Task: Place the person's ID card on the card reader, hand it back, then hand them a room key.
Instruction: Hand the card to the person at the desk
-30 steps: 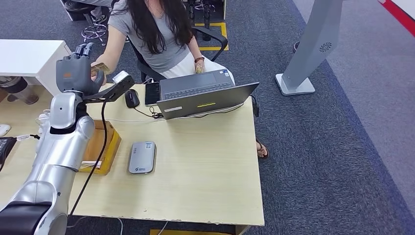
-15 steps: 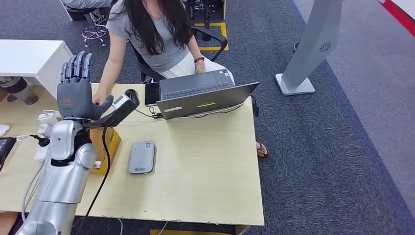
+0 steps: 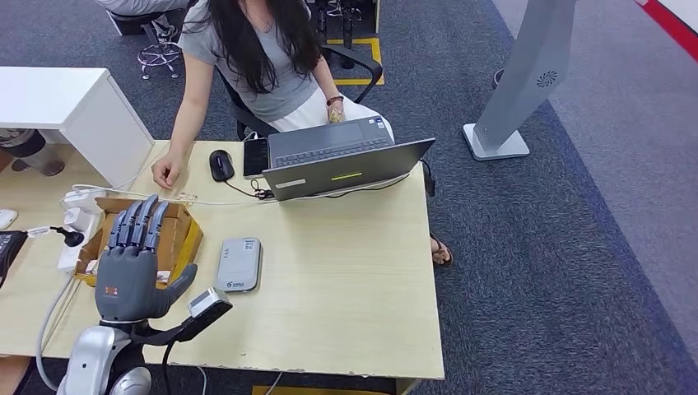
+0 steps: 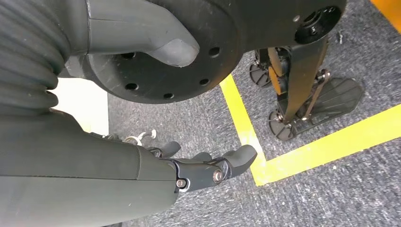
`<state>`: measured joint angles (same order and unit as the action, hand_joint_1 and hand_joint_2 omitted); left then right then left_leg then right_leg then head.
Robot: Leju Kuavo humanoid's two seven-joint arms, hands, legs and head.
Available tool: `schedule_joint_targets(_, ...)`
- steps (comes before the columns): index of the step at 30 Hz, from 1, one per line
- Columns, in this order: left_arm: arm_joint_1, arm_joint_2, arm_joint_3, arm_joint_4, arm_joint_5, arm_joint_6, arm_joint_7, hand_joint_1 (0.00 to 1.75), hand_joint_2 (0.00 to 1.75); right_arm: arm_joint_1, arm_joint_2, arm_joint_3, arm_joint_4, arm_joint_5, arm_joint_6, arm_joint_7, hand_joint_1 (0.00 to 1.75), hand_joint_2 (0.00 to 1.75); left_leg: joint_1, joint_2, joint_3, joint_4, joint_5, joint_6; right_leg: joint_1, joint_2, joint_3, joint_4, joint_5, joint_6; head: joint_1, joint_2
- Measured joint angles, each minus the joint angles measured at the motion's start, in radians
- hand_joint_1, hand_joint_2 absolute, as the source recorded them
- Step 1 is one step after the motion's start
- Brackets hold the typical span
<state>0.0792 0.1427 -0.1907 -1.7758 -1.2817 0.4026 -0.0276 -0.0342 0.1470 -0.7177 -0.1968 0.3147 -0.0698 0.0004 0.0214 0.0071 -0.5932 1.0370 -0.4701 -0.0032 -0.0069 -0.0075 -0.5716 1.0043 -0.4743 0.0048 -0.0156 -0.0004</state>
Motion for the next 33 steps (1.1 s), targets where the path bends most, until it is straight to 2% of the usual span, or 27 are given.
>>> schedule_joint_targets(4, 0.03, 0.003, 0.0, -0.026, 0.001, -0.001, -0.007, 0.0, 1.75, 0.0, 0.001, -0.007, 0.0, -0.002, -0.002, 0.0, 0.0, 1.75, 0.0, -0.001, 0.0, 0.0, 0.0, 0.0, 0.0, -0.001, 0.001, 0.0, 0.0, 0.0, 0.0, 0.0)
schedule_joint_targets(8, 0.112, 0.012, 0.002, -0.046, 0.009, 0.006, -0.005, 0.0, 1.75, 0.001, 0.002, -0.017, 0.0, -0.004, -0.013, 0.0, 0.0, 1.75, 0.0, 0.001, 0.001, 0.0, 0.0, 0.0, 0.0, 0.001, 0.001, 0.0, 0.0, 0.0, 0.0, 0.0)
schedule_joint_targets(13, 0.183, 0.048, 0.044, -0.042, 0.033, -0.052, 0.005, 0.0, 1.75, 0.001, 0.002, -0.029, 0.0, 0.0, -0.014, 0.0, 0.0, 1.75, 0.0, 0.0, 0.0, 0.0, 0.0, 0.0, 0.0, 0.0, 0.001, 0.0, -0.001, -0.001, 0.0, 0.0)
schedule_joint_targets(22, 0.199, 0.061, 0.081, -0.035, 0.038, -0.07, -0.011, 0.0, 1.75, 0.001, 0.002, -0.033, 0.0, 0.002, -0.014, 0.0, 0.0, 1.75, 0.0, 0.0, 0.001, 0.0, 0.0, 0.0, 0.0, 0.0, 0.001, 0.0, 0.0, 0.0, 0.0, 0.0)
schedule_joint_targets(26, 0.198, 0.061, 0.088, -0.029, 0.036, -0.118, 0.012, 0.0, 1.75, 0.001, 0.002, -0.033, 0.0, 0.007, -0.013, 0.0, 0.0, 1.75, 0.0, 0.0, 0.001, 0.0, 0.0, 0.0, 0.0, 0.0, 0.001, 0.0, 0.0, 0.0, 0.0, 0.0)
schedule_joint_targets(33, 0.152, 0.059, 0.129, 0.059, 0.025, -0.174, 0.046, 0.0, 1.75, 0.001, 0.002, -0.033, 0.0, 0.036, -0.013, 0.013, 0.0, 1.75, 0.0, -0.001, 0.001, 0.0, 0.0, -0.001, 0.0, -0.001, 0.001, 0.0, 0.0, -0.001, 0.0, 0.0)
